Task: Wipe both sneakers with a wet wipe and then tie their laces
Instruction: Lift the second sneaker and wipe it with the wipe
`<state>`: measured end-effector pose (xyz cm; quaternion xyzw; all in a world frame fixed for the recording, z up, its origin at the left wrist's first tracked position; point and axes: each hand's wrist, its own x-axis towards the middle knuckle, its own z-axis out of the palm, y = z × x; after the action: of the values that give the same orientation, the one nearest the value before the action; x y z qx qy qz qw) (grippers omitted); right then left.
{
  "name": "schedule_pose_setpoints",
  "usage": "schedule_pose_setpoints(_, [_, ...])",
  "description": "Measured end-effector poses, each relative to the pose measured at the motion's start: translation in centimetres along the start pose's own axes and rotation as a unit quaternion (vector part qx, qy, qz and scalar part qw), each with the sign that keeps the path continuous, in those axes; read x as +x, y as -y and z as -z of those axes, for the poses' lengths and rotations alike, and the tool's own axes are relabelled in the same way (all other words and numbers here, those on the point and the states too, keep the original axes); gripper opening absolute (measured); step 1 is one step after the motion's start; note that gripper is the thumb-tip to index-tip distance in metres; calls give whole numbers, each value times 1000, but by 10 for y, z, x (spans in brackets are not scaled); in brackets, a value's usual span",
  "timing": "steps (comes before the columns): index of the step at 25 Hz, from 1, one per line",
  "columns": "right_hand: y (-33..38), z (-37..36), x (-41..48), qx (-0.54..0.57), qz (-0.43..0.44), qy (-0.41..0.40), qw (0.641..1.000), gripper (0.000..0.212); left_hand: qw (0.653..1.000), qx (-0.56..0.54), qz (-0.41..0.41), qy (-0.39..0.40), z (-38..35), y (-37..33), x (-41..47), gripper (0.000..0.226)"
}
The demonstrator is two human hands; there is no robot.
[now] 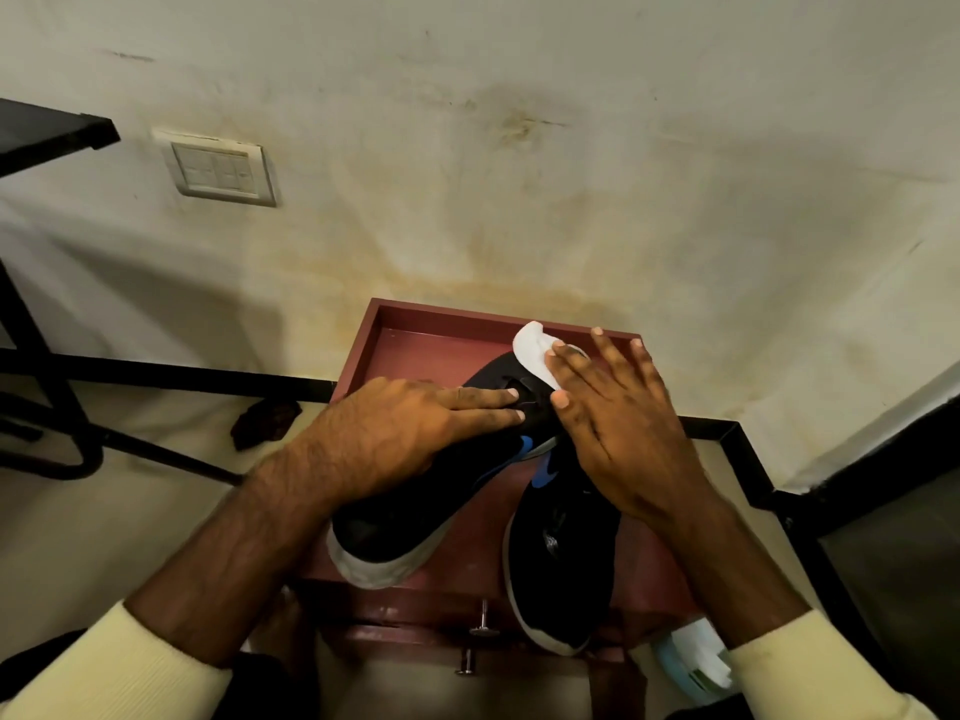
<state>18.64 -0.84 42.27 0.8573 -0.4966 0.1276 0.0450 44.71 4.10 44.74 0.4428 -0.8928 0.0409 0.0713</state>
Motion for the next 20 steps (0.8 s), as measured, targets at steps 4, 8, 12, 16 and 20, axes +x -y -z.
schedule_pose_setpoints(4, [24, -4, -12, 164, 60, 58, 983, 69, 1000, 0, 5, 15, 0, -3, 2, 74])
schedule_pose_setpoints(8, [7, -3, -2, -29, -20, -5, 999, 74, 1000, 6, 13, 9, 4, -3, 2, 78])
schedule_pose_setpoints(12, [21, -5, -14, 104, 28, 27, 994, 71, 1000, 5, -1, 16, 2, -6, 3, 74])
schedule_pose_setpoints(16, [5, 0, -8, -25, -34, -33, 999, 73, 1000, 1, 5, 6, 2, -5, 2, 77])
schedule_pose_setpoints(20, [20, -4, -7, 178, 37, -2, 983, 74, 1000, 14, -24, -11, -1, -14, 5, 74])
